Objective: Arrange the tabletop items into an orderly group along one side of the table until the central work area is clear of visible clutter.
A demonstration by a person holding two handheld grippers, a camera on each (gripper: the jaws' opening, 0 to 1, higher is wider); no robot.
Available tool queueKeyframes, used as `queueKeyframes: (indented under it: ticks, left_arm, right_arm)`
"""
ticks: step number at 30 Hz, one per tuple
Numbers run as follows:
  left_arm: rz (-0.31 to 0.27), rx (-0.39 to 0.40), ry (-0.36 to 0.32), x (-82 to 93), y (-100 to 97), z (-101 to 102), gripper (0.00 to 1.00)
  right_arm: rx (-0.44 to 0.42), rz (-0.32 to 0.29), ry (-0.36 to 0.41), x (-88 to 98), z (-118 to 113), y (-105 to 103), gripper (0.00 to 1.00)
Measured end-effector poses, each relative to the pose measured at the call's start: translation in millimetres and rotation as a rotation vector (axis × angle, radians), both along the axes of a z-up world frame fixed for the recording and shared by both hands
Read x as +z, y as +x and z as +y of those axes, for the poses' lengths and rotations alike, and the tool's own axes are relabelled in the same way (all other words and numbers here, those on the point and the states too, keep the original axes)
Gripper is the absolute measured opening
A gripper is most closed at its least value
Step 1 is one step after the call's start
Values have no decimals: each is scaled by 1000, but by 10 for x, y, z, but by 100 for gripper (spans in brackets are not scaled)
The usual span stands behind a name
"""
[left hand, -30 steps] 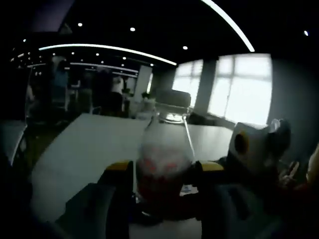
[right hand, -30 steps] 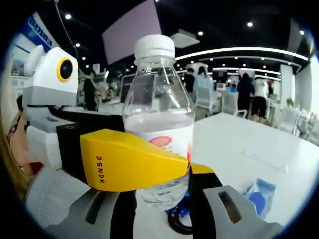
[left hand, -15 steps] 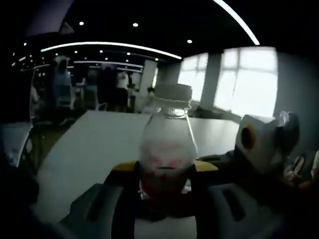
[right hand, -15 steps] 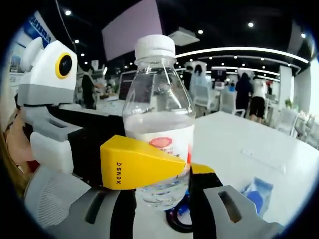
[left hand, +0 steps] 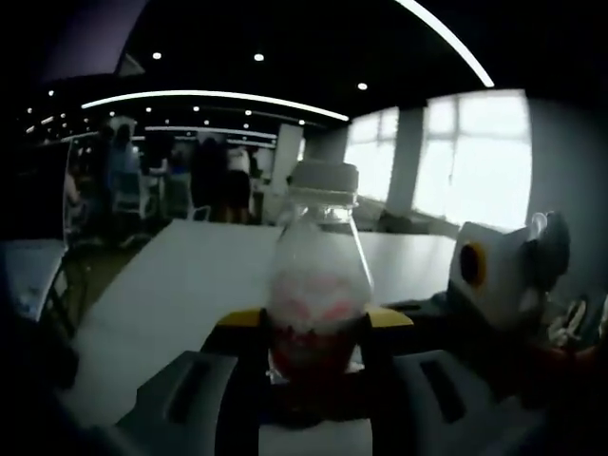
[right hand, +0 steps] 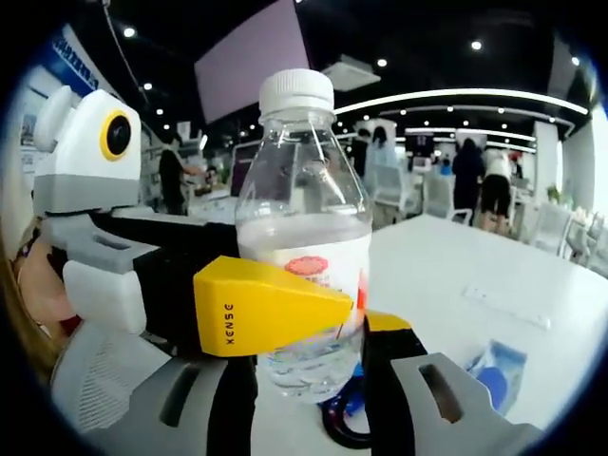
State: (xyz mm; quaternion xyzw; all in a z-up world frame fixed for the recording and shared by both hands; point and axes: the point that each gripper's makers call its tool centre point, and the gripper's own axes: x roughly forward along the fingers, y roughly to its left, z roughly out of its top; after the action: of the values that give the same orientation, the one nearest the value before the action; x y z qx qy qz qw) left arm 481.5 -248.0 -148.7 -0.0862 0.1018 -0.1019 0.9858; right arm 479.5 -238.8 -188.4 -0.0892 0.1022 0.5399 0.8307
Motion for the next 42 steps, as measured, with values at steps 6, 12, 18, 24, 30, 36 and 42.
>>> queueKeyframes:
  ticks: [6, 12, 18, 24, 30, 36, 42]
  left_arm:
    - [-4, 22, -3, 23, 38, 74, 35]
    - [1, 67, 10, 3, 73, 220, 35]
    - [-14, 92, 20, 42, 157, 345, 34]
    - [-19, 116, 34, 59, 269, 496, 34]
    - [-33, 157, 39, 85, 400, 675, 34]
    - [-35, 158, 43, 64, 565, 805, 34]
    - [-44, 164, 73, 13, 726, 917, 34]
  right_arm:
    - [-34, -48, 35, 107, 0, 78, 57]
    - [-48, -13, 61, 129, -57, 136, 70]
    - [-50, 27, 53, 56, -112, 128, 81]
    - [-62, 41, 20, -44, -234, 137, 81]
    - [-76, 90, 17, -110, -407, 144, 78]
    - [-103, 97, 16, -177, -580, 232, 83]
    - [-135, 86, -21, -277, -729, 306, 96]
